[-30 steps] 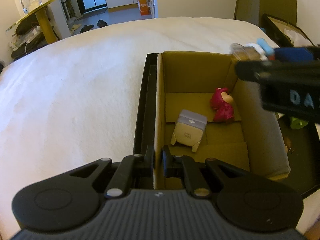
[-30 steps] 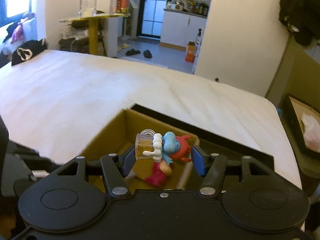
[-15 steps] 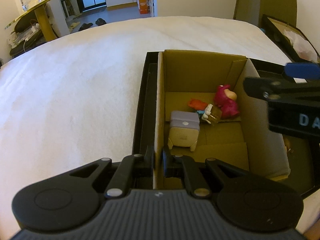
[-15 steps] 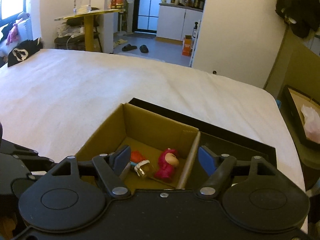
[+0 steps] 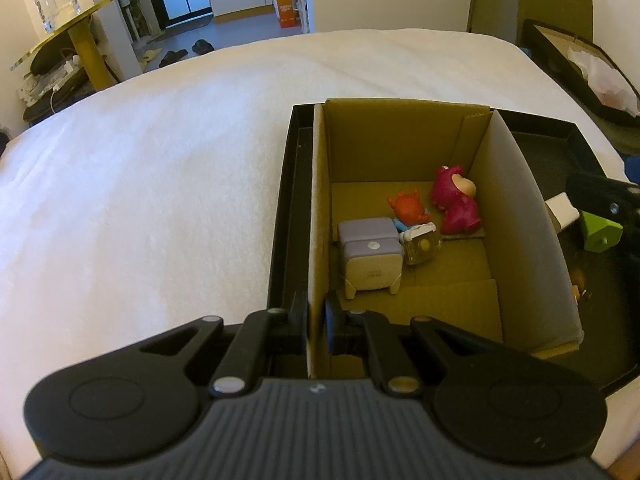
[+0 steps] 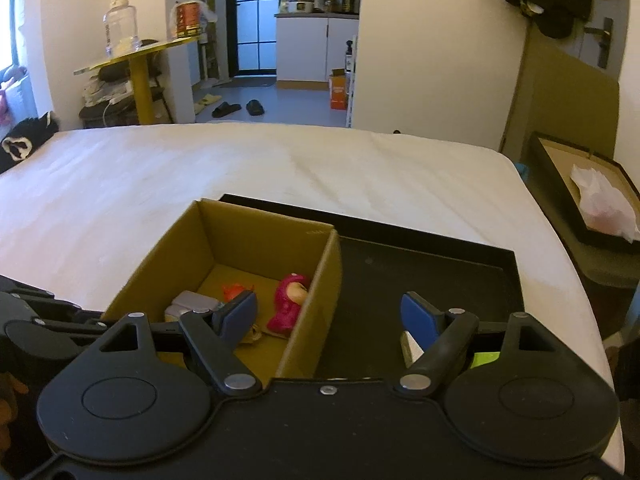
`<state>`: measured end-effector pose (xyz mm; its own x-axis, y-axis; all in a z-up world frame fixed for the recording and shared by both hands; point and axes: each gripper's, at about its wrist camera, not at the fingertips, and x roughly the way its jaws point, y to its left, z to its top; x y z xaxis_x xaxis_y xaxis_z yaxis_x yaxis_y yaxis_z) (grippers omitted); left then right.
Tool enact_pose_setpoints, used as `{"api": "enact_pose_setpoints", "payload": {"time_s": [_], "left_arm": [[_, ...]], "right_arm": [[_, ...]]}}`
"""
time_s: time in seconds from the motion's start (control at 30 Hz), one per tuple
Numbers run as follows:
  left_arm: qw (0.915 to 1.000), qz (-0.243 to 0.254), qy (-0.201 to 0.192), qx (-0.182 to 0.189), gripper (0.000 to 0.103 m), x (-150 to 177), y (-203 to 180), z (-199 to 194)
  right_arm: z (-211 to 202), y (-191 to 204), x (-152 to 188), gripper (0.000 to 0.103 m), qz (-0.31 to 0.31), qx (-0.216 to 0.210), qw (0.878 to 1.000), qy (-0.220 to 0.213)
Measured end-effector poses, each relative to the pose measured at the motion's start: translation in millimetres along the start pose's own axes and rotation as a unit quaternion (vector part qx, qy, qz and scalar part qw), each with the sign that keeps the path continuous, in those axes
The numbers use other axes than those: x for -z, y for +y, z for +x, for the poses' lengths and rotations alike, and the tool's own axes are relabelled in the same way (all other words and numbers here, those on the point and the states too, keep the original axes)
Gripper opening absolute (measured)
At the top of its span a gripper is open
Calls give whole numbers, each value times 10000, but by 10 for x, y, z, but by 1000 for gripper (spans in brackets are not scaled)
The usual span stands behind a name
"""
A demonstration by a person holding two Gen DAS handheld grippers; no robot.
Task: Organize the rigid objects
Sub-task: 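Open the right tool over the box and move it to the brown monkey figure, then grasp the brown monkey figure with the right tool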
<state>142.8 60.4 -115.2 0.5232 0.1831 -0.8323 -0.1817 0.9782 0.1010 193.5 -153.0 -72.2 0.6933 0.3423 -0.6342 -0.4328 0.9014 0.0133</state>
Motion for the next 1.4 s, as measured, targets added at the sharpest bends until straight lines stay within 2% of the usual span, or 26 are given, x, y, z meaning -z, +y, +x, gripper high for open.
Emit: {"api": "enact_pose_setpoints", "payload": {"time_s": [0.2, 0.3, 0.57, 0.63, 0.7, 0.8, 1.0, 1.4], "left_arm": [[9999, 69, 51, -93, 9, -16, -19, -10], [9996, 193, 44, -203, 10, -23, -72, -20], [9984, 342, 76, -450, 15, -51, -153, -27], [9981, 359, 86, -500, 22, -59, -162, -28], [9978, 353, 72, -556, 41, -72, -171, -30], [9976, 349, 45, -595, 56, -84, -188, -37], [9965, 363, -12, -752, 66, -104, -220, -63], [9947, 470, -57, -911, 70, -95, -269, -63]], "right_arm": [[-2, -159, 103, 79, 251, 32, 9997, 36], [-4, -256, 168, 85, 390, 24, 9992, 40], [-15, -476, 360, 89, 637, 38, 9979, 70], [-5, -543, 401, 89, 712, 13, 9974, 94], [5, -603, 445, 89, 792, 10, 9968, 104], [27, -679, 484, 90, 896, 0, 9959, 109], [85, -850, 649, 90, 1128, 3, 9934, 194], [250, -982, 927, 90, 1279, -93, 9910, 387]]}}
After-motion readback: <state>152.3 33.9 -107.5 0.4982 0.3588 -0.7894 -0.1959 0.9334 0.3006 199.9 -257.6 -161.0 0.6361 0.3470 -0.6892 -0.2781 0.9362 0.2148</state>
